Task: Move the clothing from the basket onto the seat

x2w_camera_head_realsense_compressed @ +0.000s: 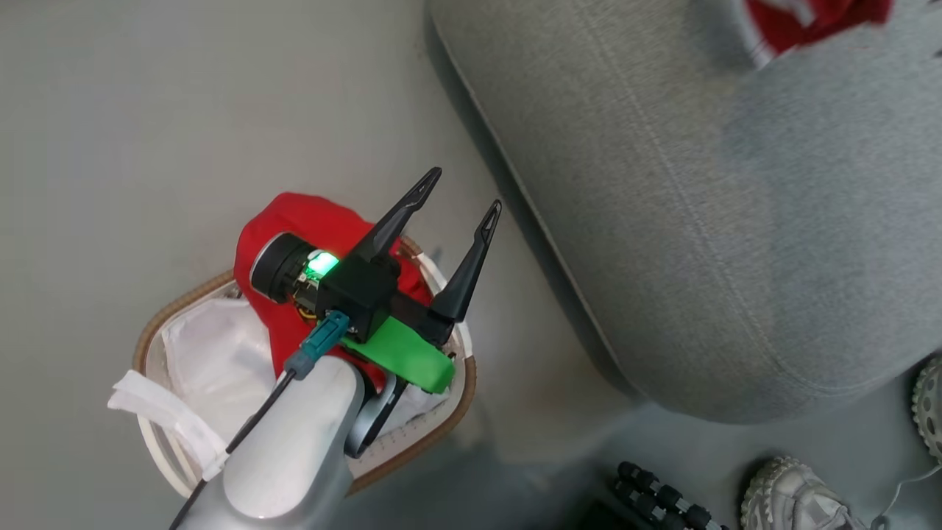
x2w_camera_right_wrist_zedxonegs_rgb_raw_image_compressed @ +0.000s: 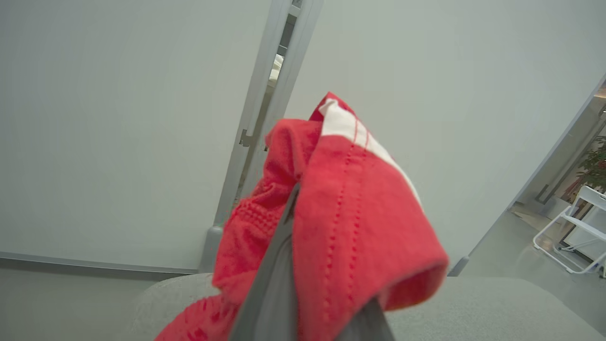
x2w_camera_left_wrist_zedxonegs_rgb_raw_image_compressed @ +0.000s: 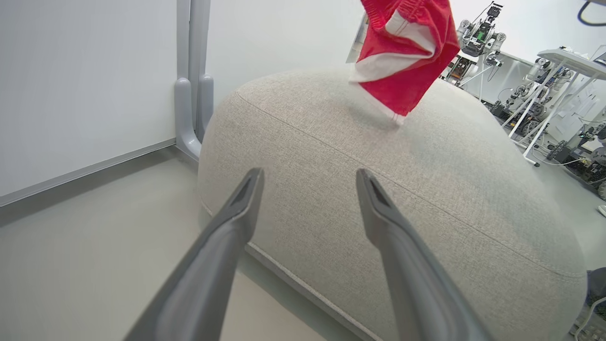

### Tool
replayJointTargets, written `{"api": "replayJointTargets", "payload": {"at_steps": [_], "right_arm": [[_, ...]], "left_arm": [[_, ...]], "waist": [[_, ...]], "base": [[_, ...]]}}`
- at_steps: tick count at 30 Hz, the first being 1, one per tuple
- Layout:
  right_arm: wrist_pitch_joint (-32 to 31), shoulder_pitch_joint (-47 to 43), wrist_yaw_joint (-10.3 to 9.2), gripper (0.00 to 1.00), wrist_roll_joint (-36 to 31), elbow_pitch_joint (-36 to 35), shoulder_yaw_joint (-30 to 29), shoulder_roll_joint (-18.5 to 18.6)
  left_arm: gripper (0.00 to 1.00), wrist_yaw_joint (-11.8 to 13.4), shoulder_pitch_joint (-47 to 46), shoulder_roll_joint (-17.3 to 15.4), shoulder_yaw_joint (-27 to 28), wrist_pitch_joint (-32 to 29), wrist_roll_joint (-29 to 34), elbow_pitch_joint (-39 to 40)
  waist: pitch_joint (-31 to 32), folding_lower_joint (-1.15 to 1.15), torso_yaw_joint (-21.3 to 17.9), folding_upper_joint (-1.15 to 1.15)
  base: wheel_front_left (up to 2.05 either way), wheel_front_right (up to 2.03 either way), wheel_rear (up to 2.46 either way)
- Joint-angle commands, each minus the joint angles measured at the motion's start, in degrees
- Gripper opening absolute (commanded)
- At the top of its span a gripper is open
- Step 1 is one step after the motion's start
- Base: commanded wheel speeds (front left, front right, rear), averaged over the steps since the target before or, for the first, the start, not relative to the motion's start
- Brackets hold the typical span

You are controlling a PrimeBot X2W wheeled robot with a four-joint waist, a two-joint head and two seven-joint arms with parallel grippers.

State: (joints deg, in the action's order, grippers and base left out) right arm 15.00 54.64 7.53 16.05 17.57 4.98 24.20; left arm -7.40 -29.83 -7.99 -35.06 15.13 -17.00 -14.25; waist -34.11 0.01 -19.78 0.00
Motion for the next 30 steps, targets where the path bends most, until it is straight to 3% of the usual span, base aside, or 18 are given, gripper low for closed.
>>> {"api": "replayJointTargets", "payload": {"at_steps": [1, 8, 15, 16, 17, 20, 30], "right_arm": [[0.3, 1.8, -0.08, 0.0, -0.4, 0.9, -1.1, 1.1], [0.3, 5.8, -0.08, 0.0, -2.3, 8.1, -4.1, 3.8], [0.3, 2.5, -0.08, 0.0, -4.2, 16.9, -6.4, 1.5], [0.3, 1.8, -0.08, 0.06, -4.4, 17.8, -7.1, 1.0], [0.3, 0.9, -0.08, 0.21, -4.7, 18.6, -7.8, 0.4], [0.3, -1.6, -0.08, 1.0, -5.9, 19.4, -9.4, -0.9], [0.3, -12.7, -0.08, 1.0, -6.9, 13.5, -13.2, -6.4]], "left_arm": [[1.0, -0.2, -1.4, -0.2, 0.2, 0.0, 0.5, 0.2], [1.0, -0.2, -2.9, 0.5, -0.4, 0.0, 0.8, 0.6], [1.0, -0.2, -4.2, 0.4, -0.2, 0.0, 0.8, 0.4], [1.0, -0.2, -4.4, 0.2, -0.1, 0.0, 0.8, 0.5], [1.0, -0.2, -4.5, -0.1, 0.1, 0.0, 1.0, 0.4], [1.0, -0.2, -4.3, -0.4, 1.3, 0.0, 1.1, 0.5], [1.0, -0.2, -1.1, 0.1, 5.8, 0.0, 0.6, 0.0]], "waist": [[-4.6, -0.01, 3.8, 0.0], [-7.6, -0.01, 6.2, 0.0], [-9.6, -0.01, 7.9, 0.0], [-9.8, -0.01, 8.1, 0.0], [-9.9, -0.01, 8.2, 0.0], [-9.7, -0.01, 8.2, 0.0], [-5.3, -0.01, 6.8, 0.0]], "base": [[0.0, 0.0, 0.0], [0.0, 0.0, 0.0], [0.0, 0.0, 0.0], [0.0, 0.0, 0.0], [0.0, 0.0, 0.0], [0.0, 0.0, 0.0], [0.0, 0.0, 0.0]]}}
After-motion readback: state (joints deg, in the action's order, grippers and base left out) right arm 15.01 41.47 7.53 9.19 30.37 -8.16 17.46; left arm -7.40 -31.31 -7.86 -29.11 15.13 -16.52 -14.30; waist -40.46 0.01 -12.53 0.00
